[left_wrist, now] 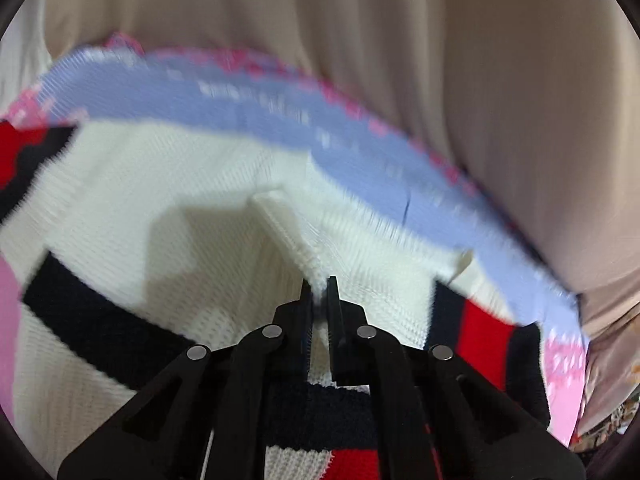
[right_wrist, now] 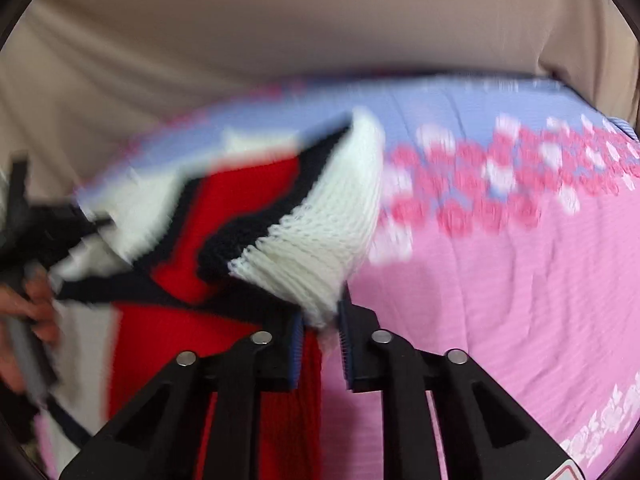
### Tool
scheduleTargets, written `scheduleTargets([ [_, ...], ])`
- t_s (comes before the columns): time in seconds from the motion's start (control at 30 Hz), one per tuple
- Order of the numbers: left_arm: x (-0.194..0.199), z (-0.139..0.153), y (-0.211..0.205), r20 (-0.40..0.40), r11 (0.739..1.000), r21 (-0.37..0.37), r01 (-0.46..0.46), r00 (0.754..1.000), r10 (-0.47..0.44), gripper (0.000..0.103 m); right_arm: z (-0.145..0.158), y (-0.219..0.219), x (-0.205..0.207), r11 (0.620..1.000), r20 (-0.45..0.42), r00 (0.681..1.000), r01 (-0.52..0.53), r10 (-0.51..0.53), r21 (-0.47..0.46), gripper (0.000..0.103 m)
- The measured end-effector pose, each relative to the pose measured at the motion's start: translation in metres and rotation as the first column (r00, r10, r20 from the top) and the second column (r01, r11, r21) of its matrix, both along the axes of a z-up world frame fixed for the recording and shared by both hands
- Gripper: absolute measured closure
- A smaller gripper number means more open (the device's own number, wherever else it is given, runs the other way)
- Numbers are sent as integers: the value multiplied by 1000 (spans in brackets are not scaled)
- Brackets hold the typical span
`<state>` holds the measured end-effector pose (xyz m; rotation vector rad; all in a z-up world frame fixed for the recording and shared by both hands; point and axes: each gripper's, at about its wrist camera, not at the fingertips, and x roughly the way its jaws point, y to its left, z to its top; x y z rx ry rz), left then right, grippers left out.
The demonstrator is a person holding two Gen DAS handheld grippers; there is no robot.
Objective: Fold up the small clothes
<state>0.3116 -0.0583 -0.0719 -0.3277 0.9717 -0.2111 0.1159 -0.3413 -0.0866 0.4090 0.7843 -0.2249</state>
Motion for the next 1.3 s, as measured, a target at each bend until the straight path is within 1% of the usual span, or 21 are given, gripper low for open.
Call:
scheduleTargets([
  [0.07,-11,7,8,29,1000,15,-21,999,21,98,-5,-4,-1,1000,-6,1000,9,-9,-12,90],
  [0.13,-21,-3,19,17,996,59,-61,998,60,98,-40,-14,11,1000,-137,990,21,-21,-2,90],
  [0.17,-23,-11,26,-5,995,61,-79,997,79,98,-51,-19,10,999,-138,990,29,-24,34,88],
  [0.23,-27,-31,38,-66,993,62,-98,993,102,98,-47,-22,11,997,-128,991,40,-31,68,88],
  [0.33,-34,-37,43,-51,993,72,-96,994,100,97,-32,-16,11,999,-72,997,22,-20,31,89],
  [0.37,-34,-36,42,-48,993,79,-93,994,97,97,-34,-14,12,1000,-79,997,16,-16,0,89],
  [0.4,-33,-36,40,-55,992,82,-92,994,97,97,-46,-13,19,1000,-135,991,6,-10,-30,87],
  [0.47,-31,-36,38,-64,992,83,-94,993,99,97,-53,-16,19,1000,-148,989,1,-3,-15,83],
  [0.57,-30,-36,39,-69,994,77,-83,994,88,95,-31,-14,6,999,-145,989,29,-31,-20,83],
  [0.63,-31,-39,42,-64,994,74,-76,995,80,95,-4,-2,-13,996,-80,994,65,-70,-68,82],
  [0.67,-36,-39,45,-59,995,75,-71,995,76,95,9,4,-20,995,-38,996,73,-76,-74,77],
  [0.73,-38,-40,46,-54,995,76,-71,996,75,95,20,18,-12,997,-6,999,36,-36,-68,77],
  [0.8,-39,-39,49,-63,995,52,-80,995,83,94,4,28,17,995,-68,997,-26,19,-96,78],
  [0.87,-41,-36,58,-78,996,14,-87,993,88,92,-38,28,44,995,-200,979,-47,28,-90,79],
  [0.9,-42,-34,63,-79,996,11,-91,993,92,89,-48,29,47,993,-198,980,-45,22,-114,81],
  [0.97,-45,-22,91,-58,992,22,-123,991,124,87,-37,42,52,983,-217,976,-59,20,-176,79],
  [1.0,-45,-15,110,-42,989,13,-149,988,149,77,-27,50,49,984,-196,980,-62,28,-166,78],
  [1.03,-45,-9,132,-30,982,3,-189,982,189,64,-19,53,45,986,-166,985,-62,36,-153,78],
  [1.13,-37,1,210,-21,941,-23,-339,941,338,41,-1,79,27,987,-127,989,-91,74,-136,75],
  [1.17,-32,1,232,-27,924,-25,-380,925,380,40,1,88,23,987,-128,988,-108,92,-123,73],
  [1.3,3,-8,336,-57,824,-20,-566,824,564,40,1,129,1,975,-170,970,-195,176,-102,72],
])
